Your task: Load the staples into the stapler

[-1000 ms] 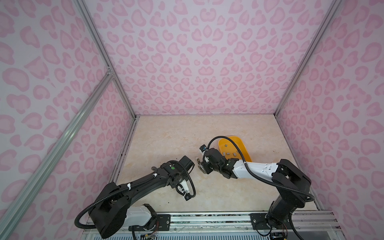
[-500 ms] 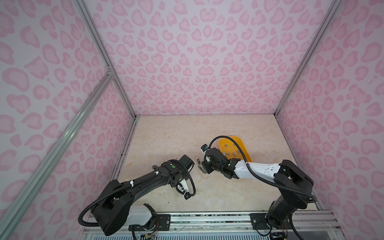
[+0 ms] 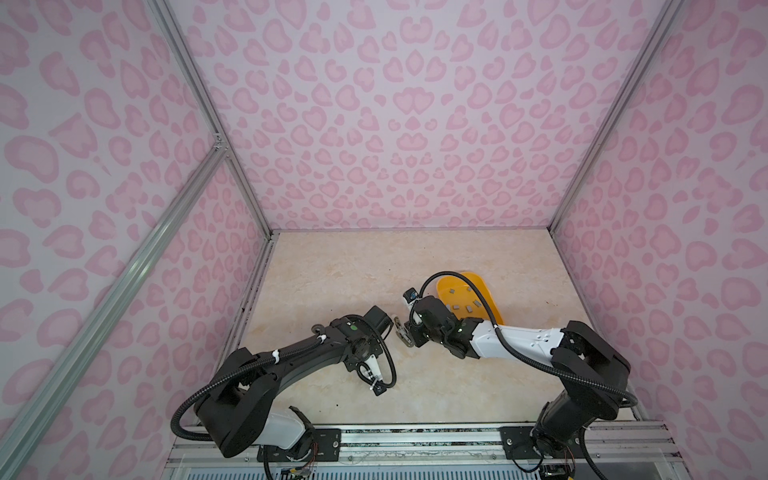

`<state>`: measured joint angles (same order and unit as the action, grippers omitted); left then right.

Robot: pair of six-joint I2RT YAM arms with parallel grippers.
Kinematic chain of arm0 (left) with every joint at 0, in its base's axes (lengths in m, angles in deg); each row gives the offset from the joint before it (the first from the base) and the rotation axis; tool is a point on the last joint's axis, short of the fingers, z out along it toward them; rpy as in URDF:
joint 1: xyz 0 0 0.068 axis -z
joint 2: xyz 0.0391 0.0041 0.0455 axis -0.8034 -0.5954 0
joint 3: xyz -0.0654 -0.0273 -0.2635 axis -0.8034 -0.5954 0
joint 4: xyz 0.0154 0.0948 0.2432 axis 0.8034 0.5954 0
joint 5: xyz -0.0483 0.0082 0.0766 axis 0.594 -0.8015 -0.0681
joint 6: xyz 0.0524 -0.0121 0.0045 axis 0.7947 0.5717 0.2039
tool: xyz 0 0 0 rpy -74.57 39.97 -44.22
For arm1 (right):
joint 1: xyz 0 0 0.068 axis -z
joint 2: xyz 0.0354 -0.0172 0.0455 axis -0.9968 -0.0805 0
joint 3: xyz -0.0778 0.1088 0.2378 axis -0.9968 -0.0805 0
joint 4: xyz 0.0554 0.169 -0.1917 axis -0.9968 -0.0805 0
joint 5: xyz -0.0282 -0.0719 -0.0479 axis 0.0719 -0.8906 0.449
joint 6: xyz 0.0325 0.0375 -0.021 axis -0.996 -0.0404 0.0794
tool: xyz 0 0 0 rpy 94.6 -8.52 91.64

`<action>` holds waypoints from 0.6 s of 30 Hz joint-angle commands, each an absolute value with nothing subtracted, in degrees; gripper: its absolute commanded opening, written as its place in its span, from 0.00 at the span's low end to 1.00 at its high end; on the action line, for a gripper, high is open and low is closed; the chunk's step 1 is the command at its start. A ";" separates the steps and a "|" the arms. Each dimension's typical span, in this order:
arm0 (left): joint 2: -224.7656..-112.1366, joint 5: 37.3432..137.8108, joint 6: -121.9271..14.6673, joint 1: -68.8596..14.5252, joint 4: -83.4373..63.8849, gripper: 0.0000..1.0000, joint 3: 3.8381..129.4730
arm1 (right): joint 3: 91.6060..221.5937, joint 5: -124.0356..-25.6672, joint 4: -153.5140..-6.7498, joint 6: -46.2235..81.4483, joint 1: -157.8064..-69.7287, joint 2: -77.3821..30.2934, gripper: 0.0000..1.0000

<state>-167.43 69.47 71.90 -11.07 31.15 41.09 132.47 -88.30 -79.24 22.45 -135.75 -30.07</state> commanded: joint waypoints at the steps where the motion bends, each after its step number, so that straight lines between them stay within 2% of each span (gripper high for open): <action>1: -164.49 74.80 64.67 -11.33 28.96 0.04 44.05 | 128.79 -87.61 -74.74 20.08 -133.99 -26.75 0.32; 5: -159.04 85.19 53.33 -15.02 28.32 0.04 48.76 | 120.40 -87.75 -67.57 18.12 -130.47 -13.89 0.30; 11: -154.82 94.53 37.03 -19.68 17.98 0.04 50.16 | 112.29 -91.49 -62.08 13.63 -126.33 2.10 0.39; 14: -154.04 96.76 25.86 -21.02 9.46 0.03 49.76 | 111.38 -91.60 -62.50 9.91 -125.46 5.01 0.48; 18: -151.96 99.12 21.65 -20.52 4.22 0.04 46.28 | 111.26 -82.81 -59.72 11.64 -125.27 5.26 0.48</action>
<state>-153.27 94.43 30.37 -20.86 13.84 47.89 111.75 -88.78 -63.22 12.33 -125.39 5.41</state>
